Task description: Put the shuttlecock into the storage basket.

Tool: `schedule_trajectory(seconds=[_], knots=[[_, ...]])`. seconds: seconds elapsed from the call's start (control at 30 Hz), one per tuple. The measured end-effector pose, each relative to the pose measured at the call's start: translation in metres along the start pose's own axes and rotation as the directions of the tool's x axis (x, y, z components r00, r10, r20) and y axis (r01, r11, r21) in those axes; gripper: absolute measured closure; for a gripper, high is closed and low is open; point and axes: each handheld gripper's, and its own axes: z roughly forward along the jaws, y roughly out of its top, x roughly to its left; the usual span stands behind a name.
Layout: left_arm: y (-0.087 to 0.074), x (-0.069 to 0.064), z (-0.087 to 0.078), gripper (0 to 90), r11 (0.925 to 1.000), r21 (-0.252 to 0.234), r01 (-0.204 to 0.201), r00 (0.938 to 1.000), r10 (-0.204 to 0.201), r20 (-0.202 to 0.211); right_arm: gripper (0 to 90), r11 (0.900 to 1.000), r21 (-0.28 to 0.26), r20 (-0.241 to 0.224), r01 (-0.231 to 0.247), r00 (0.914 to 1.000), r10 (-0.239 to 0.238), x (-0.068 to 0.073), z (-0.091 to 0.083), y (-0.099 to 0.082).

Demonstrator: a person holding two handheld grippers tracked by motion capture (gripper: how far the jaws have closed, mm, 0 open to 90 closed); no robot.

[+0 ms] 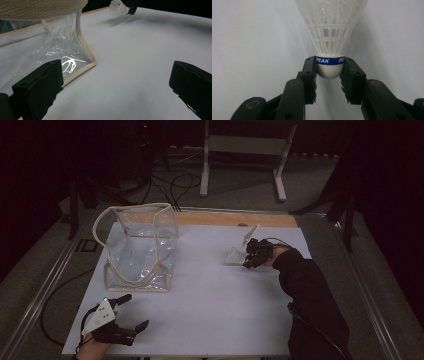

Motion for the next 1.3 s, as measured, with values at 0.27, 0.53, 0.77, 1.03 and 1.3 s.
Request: schedule_trajectory(seconds=[0.27, 0.53, 0.77, 1.03, 1.3], knots=[[0.001, -0.001, 0.0, 0.4, 1.0, -0.001, -0.005, 1.0, 0.005, 0.003, 66.2, 0.9999, -0.009, -0.018, -0.009, 0.9998, 0.009, 0.011, -0.016, 0.003], [0.002, -0.001, 0.0, 0.4, 1.0, -0.003, -0.006, 1.0, 0.006, 0.004, 66.2, 0.9997, -0.024, -0.048, -0.008, 0.9988, 0.007, 0.025, -0.028, 0.008], [0.002, -0.001, 0.001, 0.4, 1.0, -0.002, -0.005, 1.0, 0.005, 0.005, 66.2, 0.9998, -0.019, -0.063, 0.001, 0.998, -0.002, 0.032, -0.035, 0.01], [0.002, -0.002, 0.001, 0.4, 1.0, 0.0, -0.006, 1.0, 0.006, 0.003, 66.2, 0.9998, -0.019, -0.084, 0.0, 0.9965, -0.001, 0.038, -0.049, 0.012], [0.002, -0.001, 0.001, 0.4, 1.0, 0.0, -0.005, 1.0, 0.005, 0.003, 66.2, 0.9996, -0.022, -0.099, 0.018, 0.9949, -0.02, 0.045, -0.06, 0.016]])
